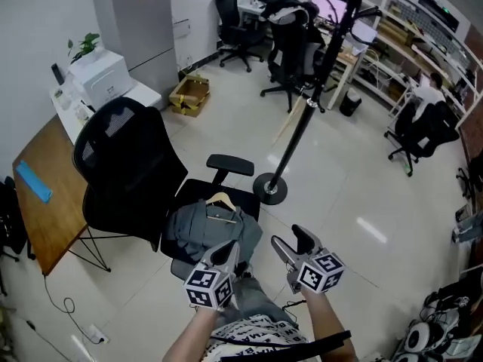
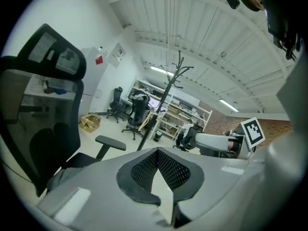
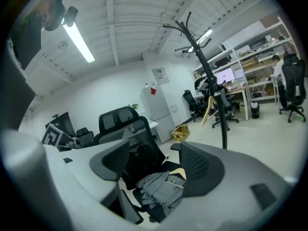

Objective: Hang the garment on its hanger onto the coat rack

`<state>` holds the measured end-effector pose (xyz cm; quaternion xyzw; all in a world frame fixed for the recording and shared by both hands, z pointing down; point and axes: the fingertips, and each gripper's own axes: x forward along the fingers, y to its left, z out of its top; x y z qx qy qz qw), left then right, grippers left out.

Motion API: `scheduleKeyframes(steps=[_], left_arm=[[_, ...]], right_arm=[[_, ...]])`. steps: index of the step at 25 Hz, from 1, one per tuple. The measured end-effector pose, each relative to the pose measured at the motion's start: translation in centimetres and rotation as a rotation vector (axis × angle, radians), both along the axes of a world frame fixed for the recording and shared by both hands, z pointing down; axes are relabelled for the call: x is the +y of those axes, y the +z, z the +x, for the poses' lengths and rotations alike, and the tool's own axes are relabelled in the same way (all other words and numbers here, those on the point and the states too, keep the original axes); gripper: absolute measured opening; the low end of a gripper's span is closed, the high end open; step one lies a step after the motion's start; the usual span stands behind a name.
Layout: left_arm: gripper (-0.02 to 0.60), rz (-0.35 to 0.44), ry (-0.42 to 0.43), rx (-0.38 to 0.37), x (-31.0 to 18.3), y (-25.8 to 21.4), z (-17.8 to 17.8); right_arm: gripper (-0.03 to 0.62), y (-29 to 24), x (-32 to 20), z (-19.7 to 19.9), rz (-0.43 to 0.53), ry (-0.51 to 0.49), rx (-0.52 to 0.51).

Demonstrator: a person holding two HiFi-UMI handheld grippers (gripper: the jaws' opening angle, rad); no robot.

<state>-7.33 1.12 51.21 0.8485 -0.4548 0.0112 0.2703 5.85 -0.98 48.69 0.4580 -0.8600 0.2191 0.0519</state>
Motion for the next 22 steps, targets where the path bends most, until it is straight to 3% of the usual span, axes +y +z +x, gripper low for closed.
scheduleKeyframes(steps=[6, 10, 22], left_arm=[[-0.011, -0.107, -0.12, -0.045, -2.3, 4.6, -3.3], [-0.011, -0.129, -0.183, -0.056, -4.8, 7.2, -4.3], [-0.011, -0.33, -0.257, -0.124, -13.3, 21.2, -3.2]], right_arm=[[0.348, 10.4, -4.9, -2.7, -0.18, -0.145, 0.093], [0.348, 18.6, -8.2, -3.3, -0.303, -0.203, 0.147], [0.339, 39.6, -16.7, -5.2, -0.496, -0.339, 0.289]])
